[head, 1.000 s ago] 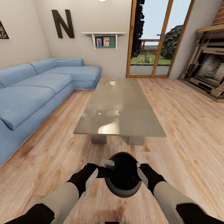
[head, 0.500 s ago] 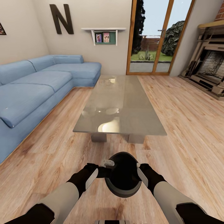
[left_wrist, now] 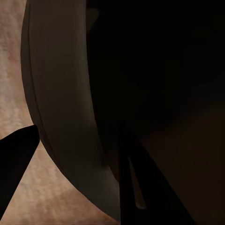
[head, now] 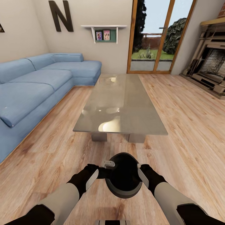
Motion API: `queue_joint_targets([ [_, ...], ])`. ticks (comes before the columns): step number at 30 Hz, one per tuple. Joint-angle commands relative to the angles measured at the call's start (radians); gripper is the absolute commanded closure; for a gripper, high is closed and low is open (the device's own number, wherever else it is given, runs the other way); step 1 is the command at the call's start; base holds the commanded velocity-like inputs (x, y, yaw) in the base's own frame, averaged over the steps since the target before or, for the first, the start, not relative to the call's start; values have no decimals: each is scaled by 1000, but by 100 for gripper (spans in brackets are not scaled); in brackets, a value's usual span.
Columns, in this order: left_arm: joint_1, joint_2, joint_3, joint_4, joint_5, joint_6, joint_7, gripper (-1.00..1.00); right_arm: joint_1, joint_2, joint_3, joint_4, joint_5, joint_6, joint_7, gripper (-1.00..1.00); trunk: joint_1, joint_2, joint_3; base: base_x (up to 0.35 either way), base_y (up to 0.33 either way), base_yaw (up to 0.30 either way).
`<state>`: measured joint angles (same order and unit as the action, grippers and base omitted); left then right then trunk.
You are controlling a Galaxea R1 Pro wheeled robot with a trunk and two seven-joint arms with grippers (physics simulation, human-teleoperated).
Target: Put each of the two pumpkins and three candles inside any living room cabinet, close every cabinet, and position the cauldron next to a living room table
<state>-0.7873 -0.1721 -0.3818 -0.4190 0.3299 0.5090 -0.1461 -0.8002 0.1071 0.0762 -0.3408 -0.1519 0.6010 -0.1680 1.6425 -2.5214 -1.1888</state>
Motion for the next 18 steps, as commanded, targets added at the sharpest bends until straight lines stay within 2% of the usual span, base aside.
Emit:
queue_joint_targets([
  [1, -1, 8, -26, -3, 3, 5, 2, 100, 0, -1, 43, 2, -69, -3, -5, 100, 0, 0, -2, 0, 0, 0],
  [18, -1, 8, -26, -4, 3, 5, 2, 100, 0, -1, 43, 0, -69, -3, -5, 100, 0, 0, -29, 0, 0, 0],
])
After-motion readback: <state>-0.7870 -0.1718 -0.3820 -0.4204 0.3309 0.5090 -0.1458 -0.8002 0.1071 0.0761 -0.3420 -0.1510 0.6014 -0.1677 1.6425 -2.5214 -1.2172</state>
